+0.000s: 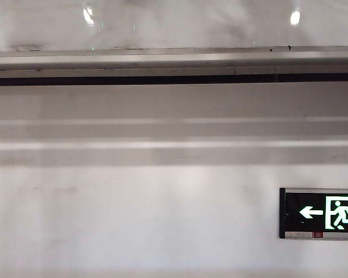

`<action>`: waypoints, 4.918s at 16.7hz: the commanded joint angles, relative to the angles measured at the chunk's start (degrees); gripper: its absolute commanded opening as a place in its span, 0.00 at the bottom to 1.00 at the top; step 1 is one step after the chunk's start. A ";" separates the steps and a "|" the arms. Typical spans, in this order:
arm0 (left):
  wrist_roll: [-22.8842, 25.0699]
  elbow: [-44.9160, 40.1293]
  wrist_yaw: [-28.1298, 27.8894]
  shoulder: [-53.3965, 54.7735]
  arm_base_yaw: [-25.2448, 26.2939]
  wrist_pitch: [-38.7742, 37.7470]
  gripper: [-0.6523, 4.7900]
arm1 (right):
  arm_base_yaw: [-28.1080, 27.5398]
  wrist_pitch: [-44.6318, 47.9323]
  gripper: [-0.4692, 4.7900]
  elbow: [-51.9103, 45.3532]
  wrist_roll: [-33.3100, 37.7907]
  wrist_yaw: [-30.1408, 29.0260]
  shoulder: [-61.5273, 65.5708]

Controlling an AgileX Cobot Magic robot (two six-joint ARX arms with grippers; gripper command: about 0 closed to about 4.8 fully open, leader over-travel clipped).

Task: Take a marker from the whiteboard tray, write "Hi!" on the whiteboard, and then put the marker back vertically into the whiteboard tray.

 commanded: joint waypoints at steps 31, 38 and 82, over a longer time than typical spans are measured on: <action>-0.02 0.17 1.44 -0.20 -0.02 0.55 0.11 | -0.31 -10.21 0.09 0.11 1.99 0.66 -1.33; -0.02 0.17 1.44 -0.20 -0.02 0.57 0.11 | -1.03 -8.13 0.09 0.11 1.99 1.14 -1.18; -1.29 0.17 2.89 -0.22 -0.02 0.52 0.11 | -1.73 -4.02 0.09 0.11 -1.44 1.27 -0.15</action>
